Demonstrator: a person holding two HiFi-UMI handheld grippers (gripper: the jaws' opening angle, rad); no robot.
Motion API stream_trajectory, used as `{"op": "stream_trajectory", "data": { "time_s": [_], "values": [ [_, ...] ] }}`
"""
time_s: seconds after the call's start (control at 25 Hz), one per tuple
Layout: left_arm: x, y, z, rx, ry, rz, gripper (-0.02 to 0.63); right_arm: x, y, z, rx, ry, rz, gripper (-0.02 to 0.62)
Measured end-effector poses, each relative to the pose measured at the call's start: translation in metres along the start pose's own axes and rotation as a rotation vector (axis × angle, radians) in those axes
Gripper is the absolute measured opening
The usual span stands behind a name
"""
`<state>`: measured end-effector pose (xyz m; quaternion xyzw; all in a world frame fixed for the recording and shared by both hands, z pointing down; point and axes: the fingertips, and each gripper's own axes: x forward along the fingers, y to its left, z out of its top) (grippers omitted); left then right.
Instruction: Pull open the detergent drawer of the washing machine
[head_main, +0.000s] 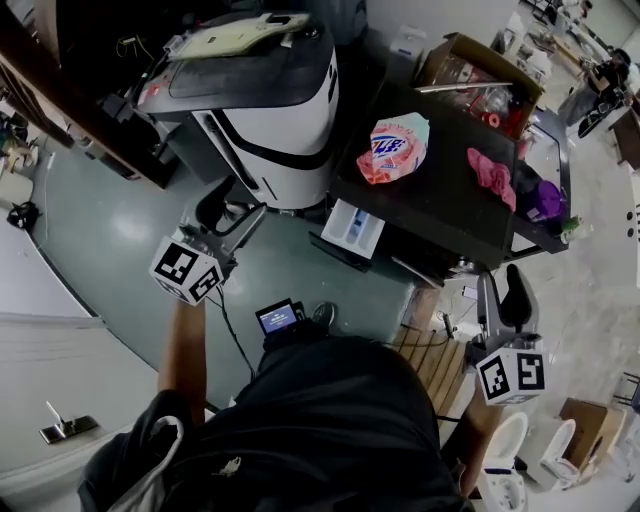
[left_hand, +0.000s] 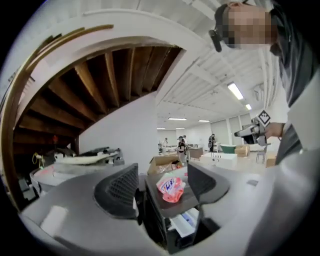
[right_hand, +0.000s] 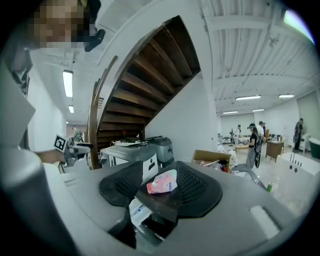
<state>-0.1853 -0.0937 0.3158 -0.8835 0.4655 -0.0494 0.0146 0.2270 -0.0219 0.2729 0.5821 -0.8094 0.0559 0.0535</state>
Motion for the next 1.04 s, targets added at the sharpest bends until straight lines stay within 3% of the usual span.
{"op": "stream_trajectory", "data": {
  "time_s": [0.08,0.24,0.52,0.8,1.04],
  "values": [
    [-0.001,-0.010,0.027,0.064,-0.037,0.016,0.357,-0.008,0.002,0.012,-0.059,-0.016,-0.017,0.171],
    [-0.002,-0.036,0.066,0.132,-0.103,-0.019,0.357,-0.021,0.002,0.024,-0.093,-0.039,-0.032,0.169],
    [-0.001,-0.075,0.088,0.264,-0.114,-0.087,0.357,-0.040,-0.008,0.023,-0.077,-0.054,-0.062,0.169],
    [0.006,-0.090,0.087,0.264,-0.115,-0.123,0.359,-0.050,-0.017,0.014,-0.061,-0.054,-0.075,0.169],
    [0.015,-0.102,0.087,0.213,-0.072,-0.136,0.357,-0.050,-0.024,0.011,-0.064,-0.034,-0.076,0.169]
  ]
}}
